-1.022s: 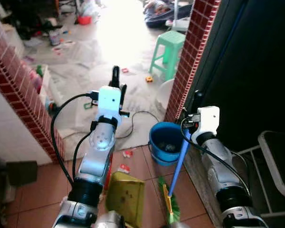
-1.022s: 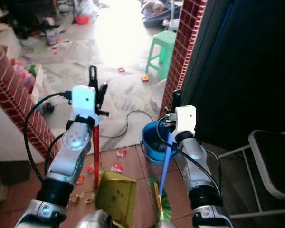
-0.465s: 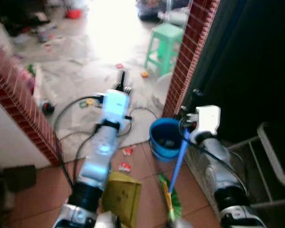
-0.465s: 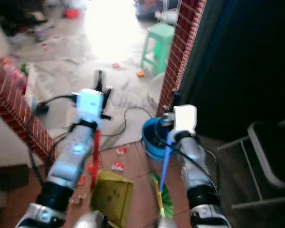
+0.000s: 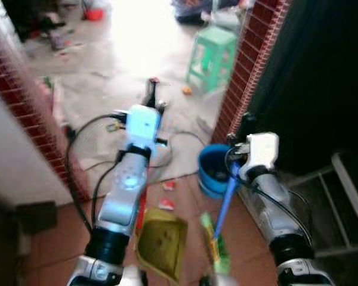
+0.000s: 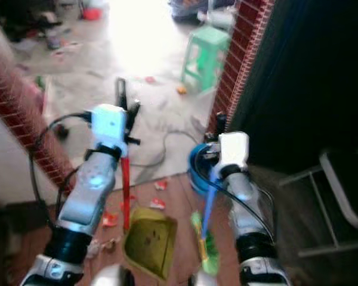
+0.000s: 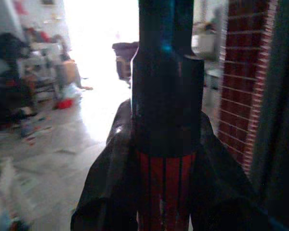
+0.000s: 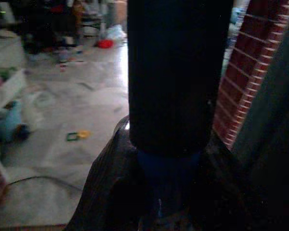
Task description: Sweep floor
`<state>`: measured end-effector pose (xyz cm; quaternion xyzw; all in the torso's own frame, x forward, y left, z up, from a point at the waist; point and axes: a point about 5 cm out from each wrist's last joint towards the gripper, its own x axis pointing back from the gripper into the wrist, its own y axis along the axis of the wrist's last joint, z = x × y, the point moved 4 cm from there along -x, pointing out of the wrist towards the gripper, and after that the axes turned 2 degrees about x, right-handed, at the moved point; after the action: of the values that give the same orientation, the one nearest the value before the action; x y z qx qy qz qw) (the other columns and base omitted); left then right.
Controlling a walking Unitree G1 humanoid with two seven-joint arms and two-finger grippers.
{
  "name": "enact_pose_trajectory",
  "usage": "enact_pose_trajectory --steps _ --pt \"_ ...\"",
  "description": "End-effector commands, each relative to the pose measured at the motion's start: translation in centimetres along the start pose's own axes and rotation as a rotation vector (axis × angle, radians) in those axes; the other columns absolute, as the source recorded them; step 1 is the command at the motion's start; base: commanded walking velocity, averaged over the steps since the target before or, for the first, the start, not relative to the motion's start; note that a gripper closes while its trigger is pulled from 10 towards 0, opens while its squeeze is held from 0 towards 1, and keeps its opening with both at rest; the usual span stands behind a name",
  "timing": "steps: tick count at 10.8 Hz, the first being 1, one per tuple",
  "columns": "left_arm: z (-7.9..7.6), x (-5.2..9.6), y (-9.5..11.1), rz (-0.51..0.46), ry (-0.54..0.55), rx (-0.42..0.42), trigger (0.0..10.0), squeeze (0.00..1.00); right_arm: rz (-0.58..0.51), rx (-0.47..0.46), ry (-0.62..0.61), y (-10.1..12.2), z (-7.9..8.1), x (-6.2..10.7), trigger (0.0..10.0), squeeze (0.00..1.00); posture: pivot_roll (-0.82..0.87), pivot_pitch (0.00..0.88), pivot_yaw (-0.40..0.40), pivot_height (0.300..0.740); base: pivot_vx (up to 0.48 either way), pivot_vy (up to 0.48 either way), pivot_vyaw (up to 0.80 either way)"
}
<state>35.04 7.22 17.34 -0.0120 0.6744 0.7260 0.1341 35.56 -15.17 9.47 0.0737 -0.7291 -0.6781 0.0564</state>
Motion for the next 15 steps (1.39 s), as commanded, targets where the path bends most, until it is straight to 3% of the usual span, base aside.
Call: enact_pose_trajectory --steps 1,3,4,5,6,7,9,11,12,14,15 --pt "-0.3 -0.2 1.7 -0.062 -0.007 -0.045 10.0 0.0 -0.023 -0.007 -0.015 0.6 -0.5 -0.2 10.0 0.0 0.03 0.025 -0.011 0.74 0.0 0.0 0.71" --pt "-0.1 -0.4 3.0 -0.102 -0.005 -0.017 10.0 0.0 -0.026 -0.004 -0.018 0.7 -0.6 -0.3 10.0 0.0 0.03 0.02 -0.021 0.74 0.0 0.0 0.73" --pt "2.1 -0.7 4.3 -0.168 0.158 -0.151 10.0 0.0 -0.029 0.005 -0.003 0.7 -0.3 -0.4 10.0 0.0 0.04 0.016 -0.024 0.74 0.0 0.0 0.74" --pt "3.0 -0.8 3.9 -0.134 0.189 -0.103 10.0 0.0 -0.029 0.003 -0.005 0.7 -0.3 -0.4 10.0 0.0 0.04 0.013 -0.025 0.74 0.0 0.0 0.74" --pt "3.8 -1.0 3.9 -0.132 0.179 -0.108 10.0 0.0 -0.026 0.005 -0.012 0.7 -0.5 -0.5 10.0 0.0 0.04 0.013 -0.025 0.74 0.0 0.0 0.74" --pt "3.7 -1.1 3.9 -0.132 0.145 -0.116 10.0 0.0 -0.025 0.008 -0.012 0.7 -0.6 -0.5 10.0 0.0 0.04 0.013 -0.025 0.74 0.0 0.0 0.74" --pt "3.2 -0.9 3.2 -0.083 0.066 -0.05 10.0 0.0 -0.024 0.012 -0.012 0.8 -0.7 -0.7 10.0 0.0 0.05 0.013 -0.031 0.74 0.0 0.0 0.71" --pt "2.1 0.0 2.6 -0.086 -0.054 -0.115 10.0 0.0 -0.025 0.017 -0.005 0.8 -0.6 -0.7 10.0 0.0 0.06 0.019 -0.038 0.74 0.0 0.0 0.63" --pt "2.1 0.3 2.1 -0.066 -0.059 -0.133 10.0 0.0 -0.028 0.016 -0.006 0.9 -0.7 -0.7 10.0 0.0 0.06 0.026 -0.039 0.74 0.0 0.0 0.55" --pt "2.6 0.7 1.5 -0.024 0.046 -0.13 10.0 0.0 -0.027 0.023 -0.01 1.2 -0.8 -0.9 10.0 0.0 0.05 0.055 -0.043 0.74 0.0 0.0 0.0" --pt "2.7 1.2 1.9 -0.023 0.108 -0.061 10.0 0.0 -0.033 0.033 -0.009 1.7 -0.9 -1.2 10.0 0.0 0.07 0.072 -0.039 0.74 0.0 0.0 0.0"
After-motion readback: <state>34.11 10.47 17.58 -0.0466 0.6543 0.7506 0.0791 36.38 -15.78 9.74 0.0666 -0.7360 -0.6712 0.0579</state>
